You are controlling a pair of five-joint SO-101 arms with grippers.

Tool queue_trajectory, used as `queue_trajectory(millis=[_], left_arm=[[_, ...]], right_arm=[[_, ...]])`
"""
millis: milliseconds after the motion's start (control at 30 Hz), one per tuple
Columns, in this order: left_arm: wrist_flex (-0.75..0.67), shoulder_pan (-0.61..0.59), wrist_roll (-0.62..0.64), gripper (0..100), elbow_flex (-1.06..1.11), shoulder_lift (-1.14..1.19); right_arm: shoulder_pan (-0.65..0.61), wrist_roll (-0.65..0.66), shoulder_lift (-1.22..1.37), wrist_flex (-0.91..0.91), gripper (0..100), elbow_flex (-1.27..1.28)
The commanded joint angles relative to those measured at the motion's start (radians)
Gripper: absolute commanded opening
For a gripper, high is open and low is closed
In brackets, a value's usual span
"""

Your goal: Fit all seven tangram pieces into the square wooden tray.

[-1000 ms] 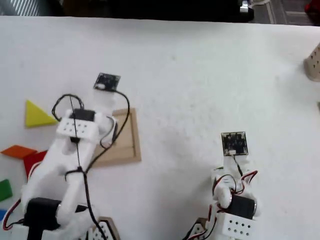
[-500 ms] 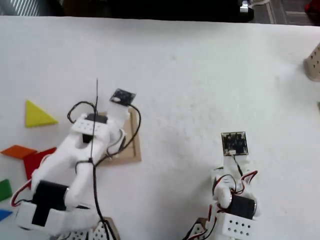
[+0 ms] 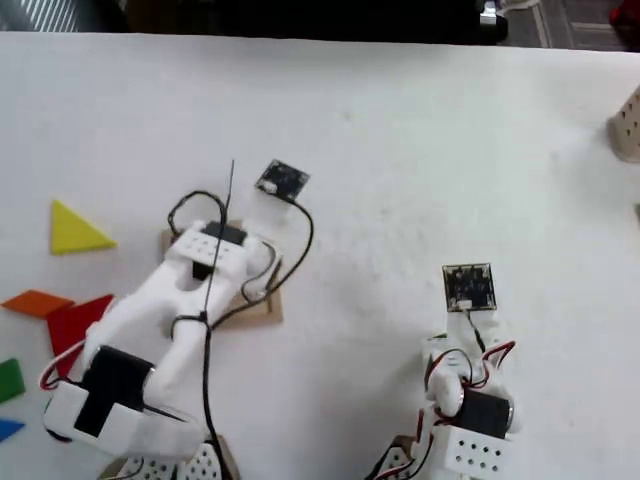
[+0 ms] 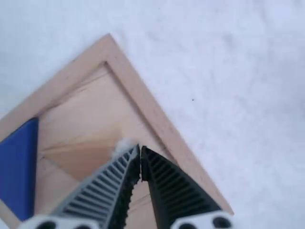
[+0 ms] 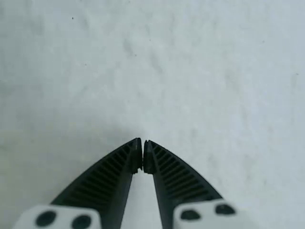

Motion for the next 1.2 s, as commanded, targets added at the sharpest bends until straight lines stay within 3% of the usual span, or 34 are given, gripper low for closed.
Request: queue_trajectory(millis=[0, 167, 267, 400, 533, 700, 1167], left_arm=[[0.089, 0.024, -0.009, 2, -0.034, -0.13], [0.068, 0.013, -0.011, 2, 0.164, -0.446], [0.055, -0.073, -0.014, 2, 0.267, -0.619], [0.158, -0.171, -0.011, 2, 0.292, -0.697], [0.178, -0.179, -0.017, 2, 0.292, -0.591], [0.075, -0.171, -0.011, 2, 0.244, -0.384], [0.068, -0.171, 0.003, 2, -0.164, 0.09]], right_arm=[[-0.005, 0.009, -0.012, 0.005, 1.7, 0.006], [-0.005, 0.009, -0.012, 0.005, 1.7, 0.006], [-0.005, 0.009, -0.012, 0.005, 1.7, 0.006], [-0.005, 0.009, -0.012, 0.005, 1.7, 0.006], [-0.005, 0.009, -0.012, 0.005, 1.7, 0.006], [-0.005, 0.009, -0.012, 0.005, 1.7, 0.006], [-0.005, 0.009, -0.012, 0.005, 1.7, 0.006]])
